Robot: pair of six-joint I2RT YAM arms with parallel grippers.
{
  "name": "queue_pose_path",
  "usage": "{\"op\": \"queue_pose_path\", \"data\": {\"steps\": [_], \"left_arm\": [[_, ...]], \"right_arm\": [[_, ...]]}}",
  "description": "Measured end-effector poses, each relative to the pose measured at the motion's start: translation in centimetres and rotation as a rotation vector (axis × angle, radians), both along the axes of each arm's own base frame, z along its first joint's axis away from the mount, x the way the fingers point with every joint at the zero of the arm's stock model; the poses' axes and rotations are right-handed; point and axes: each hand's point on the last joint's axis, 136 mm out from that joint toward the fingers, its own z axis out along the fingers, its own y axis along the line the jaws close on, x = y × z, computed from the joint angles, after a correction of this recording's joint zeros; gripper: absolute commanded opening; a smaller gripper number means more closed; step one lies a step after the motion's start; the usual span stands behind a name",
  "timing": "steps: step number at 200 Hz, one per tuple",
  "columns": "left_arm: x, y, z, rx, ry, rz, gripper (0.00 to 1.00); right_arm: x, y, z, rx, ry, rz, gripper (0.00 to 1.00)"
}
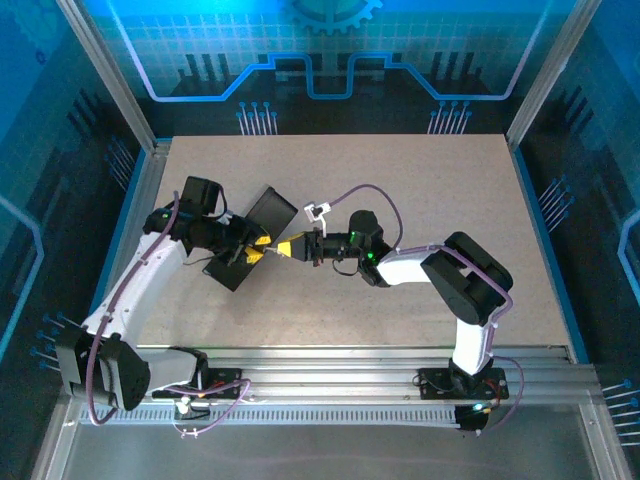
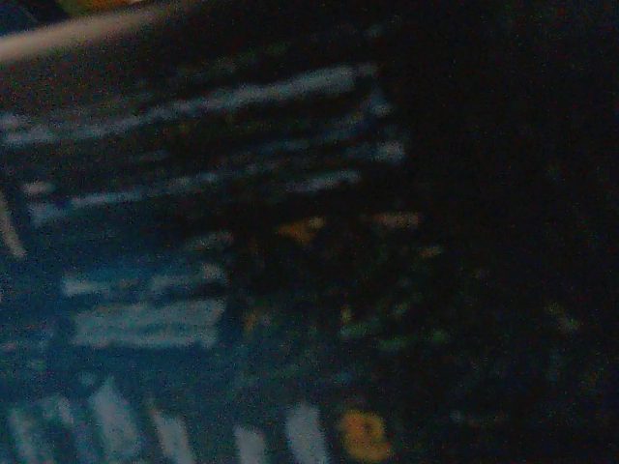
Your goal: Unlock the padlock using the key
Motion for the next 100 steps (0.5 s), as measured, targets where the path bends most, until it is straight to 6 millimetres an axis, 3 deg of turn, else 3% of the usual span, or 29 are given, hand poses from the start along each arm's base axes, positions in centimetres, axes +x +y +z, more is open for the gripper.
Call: {"op": "queue_pose_path", "data": {"steps": [100], "left_arm": [[0.04, -0.01, -0.01, -0.001, 0.0, 0.002, 0.0]], "right_arm": [[-0.23, -0.57, -0.77, 0.004, 0.018, -0.022, 0.0]]}}
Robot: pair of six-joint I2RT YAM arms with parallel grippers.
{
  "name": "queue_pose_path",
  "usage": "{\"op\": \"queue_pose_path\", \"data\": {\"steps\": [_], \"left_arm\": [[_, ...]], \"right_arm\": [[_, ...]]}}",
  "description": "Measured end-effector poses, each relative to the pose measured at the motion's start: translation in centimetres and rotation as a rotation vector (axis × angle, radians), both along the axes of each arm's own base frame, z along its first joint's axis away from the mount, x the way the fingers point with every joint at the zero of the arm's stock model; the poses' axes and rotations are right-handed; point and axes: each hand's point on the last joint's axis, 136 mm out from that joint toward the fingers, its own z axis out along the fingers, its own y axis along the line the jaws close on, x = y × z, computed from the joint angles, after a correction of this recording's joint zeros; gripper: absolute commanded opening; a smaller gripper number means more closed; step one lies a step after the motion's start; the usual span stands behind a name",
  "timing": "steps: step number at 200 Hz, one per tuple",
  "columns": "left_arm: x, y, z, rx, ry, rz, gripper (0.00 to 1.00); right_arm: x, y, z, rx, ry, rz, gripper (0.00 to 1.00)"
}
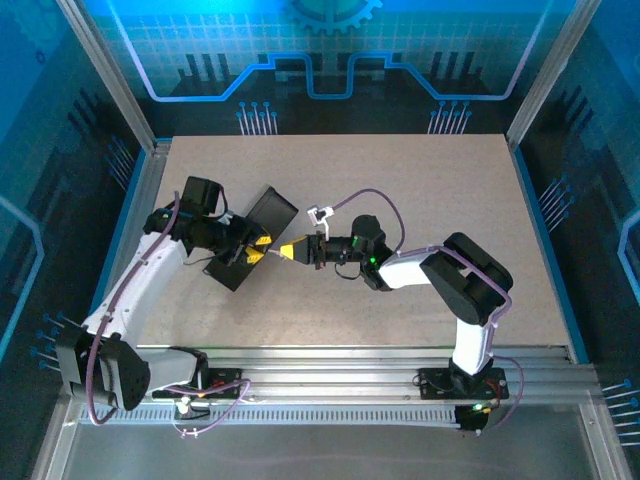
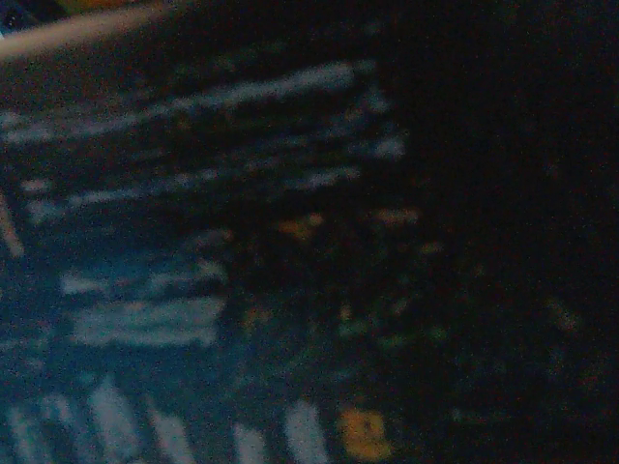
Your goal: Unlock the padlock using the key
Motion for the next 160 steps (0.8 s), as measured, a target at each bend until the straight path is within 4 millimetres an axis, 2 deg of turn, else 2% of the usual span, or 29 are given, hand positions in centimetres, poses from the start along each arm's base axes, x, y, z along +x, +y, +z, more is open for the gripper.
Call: {"op": "queue_pose_path", "data": {"steps": [160], "left_arm": [[0.2, 0.0, 0.1, -0.008, 0.002, 0.015, 0.0]], "right_arm": [[0.2, 0.2, 1.1, 0.032, -0.005, -0.005, 0.0]]}}
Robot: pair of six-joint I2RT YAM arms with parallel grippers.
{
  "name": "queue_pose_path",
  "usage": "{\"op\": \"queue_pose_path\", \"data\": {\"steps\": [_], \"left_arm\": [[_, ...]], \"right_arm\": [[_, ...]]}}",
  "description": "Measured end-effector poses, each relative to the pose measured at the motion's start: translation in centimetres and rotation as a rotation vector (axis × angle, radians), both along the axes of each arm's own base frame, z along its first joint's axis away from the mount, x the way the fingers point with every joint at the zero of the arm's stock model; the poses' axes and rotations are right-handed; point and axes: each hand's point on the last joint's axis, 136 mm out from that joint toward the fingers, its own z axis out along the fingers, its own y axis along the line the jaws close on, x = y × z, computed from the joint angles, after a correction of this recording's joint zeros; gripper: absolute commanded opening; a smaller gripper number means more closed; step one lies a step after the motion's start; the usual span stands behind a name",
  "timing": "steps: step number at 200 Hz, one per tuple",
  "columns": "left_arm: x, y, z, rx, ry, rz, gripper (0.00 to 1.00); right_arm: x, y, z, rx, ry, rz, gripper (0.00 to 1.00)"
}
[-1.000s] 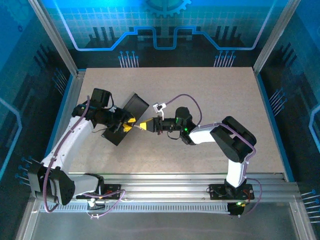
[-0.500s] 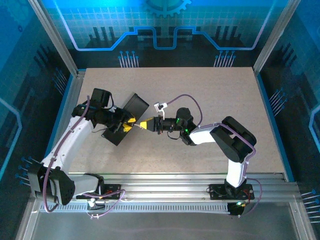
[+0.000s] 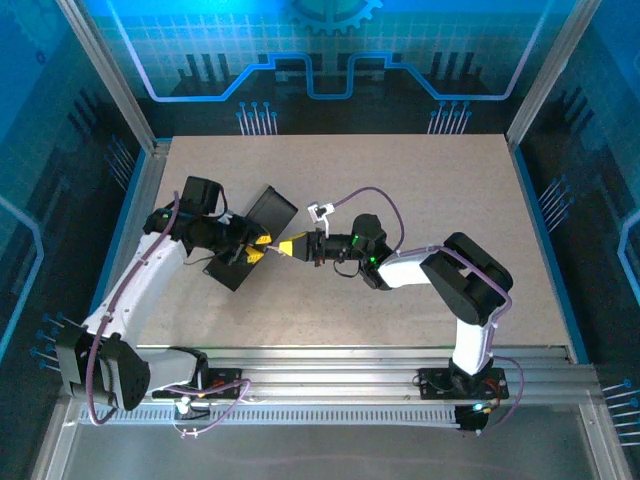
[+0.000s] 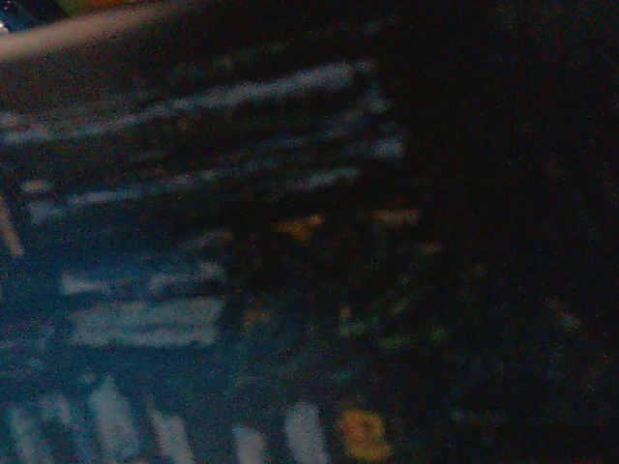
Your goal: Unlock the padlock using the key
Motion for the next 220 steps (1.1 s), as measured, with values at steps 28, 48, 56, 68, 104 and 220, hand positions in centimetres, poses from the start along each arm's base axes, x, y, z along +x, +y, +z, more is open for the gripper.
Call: {"op": "queue_pose_path", "data": {"steps": [28, 48, 56, 68, 104, 220], "left_arm": [[0.1, 0.0, 0.2, -0.004, -0.006, 0.006, 0.0], [0.1, 0.0, 0.2, -0.005, -0.007, 0.008, 0.0], [0.1, 0.0, 0.2, -0.006, -0.008, 0.009, 0.0], [0.1, 0.0, 0.2, -0.005, -0.007, 0.009, 0.0], [0.1, 0.0, 0.2, -0.006, -0.009, 0.009, 0.0], [0.0, 1.3, 0.7, 0.143, 0.012, -0.005, 0.0]], "right_arm": [[-0.1, 0.3, -0.2, -0.002, 0.006, 0.007, 0.0], [-0.1, 0.7, -0.3, -0.003, 0.014, 0.013, 0.0], [0.0, 0.8, -0.3, -0.001, 0.013, 0.014, 0.0], [0.1, 0.9, -0.2, 0.002, 0.011, 0.014, 0.0], [0.3, 0.9, -0.1, 0.004, 0.012, 0.002, 0.0], [0.2, -3.5, -1.6, -0.084, 0.104, -0.077, 0.0]]}}
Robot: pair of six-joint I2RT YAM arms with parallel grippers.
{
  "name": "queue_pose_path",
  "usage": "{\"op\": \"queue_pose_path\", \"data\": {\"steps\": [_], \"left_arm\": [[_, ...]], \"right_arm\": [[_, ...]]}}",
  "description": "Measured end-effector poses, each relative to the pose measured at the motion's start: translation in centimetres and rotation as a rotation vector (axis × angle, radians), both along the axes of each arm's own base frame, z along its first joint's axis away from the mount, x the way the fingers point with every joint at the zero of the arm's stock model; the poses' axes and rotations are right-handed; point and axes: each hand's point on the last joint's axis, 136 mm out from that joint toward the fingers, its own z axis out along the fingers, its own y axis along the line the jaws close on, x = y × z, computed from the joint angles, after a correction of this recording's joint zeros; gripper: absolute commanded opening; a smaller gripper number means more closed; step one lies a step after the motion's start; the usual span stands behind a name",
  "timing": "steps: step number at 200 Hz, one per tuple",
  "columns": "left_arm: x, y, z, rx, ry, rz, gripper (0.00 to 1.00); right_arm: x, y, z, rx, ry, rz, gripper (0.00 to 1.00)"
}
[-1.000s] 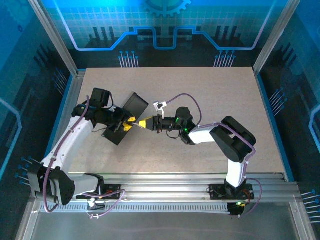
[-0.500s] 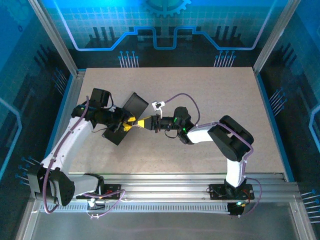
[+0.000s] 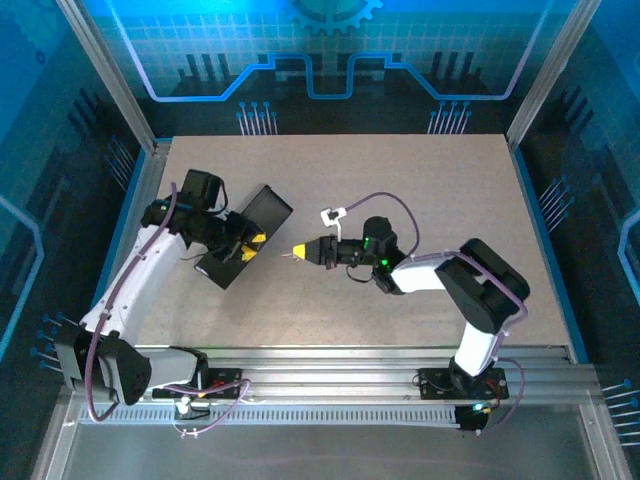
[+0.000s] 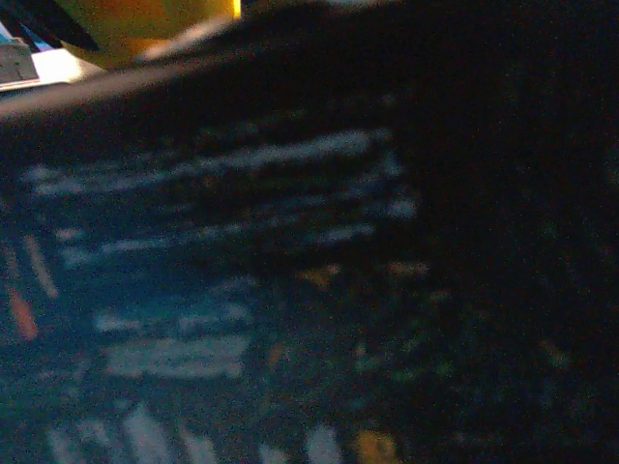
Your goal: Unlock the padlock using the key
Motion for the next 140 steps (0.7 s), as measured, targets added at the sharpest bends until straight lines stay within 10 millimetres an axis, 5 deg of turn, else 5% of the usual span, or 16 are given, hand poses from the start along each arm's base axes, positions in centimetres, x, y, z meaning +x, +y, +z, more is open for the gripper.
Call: {"op": "queue_pose_path", "data": {"steps": [67, 105, 140], "left_arm": [[-0.8, -3.8, 1.1, 0.163, 0.036, -0.213, 0.0], [-2.6, -6.5, 0.1, 0.154, 0.125, -0.233, 0.0], [-4.3, -8.6, -0.3, 0.155, 0.232, -0.232, 0.0]], "right_arm": [[-1.5, -7.8, 6.9, -0.115, -0.044, -0.134, 0.0], [-0.8, -13.0, 7.0, -0.217, 0.039, -0.252, 0.0], [-0.8, -14.9, 5.5, -0.274, 0.14, -0.28, 0.0]]}}
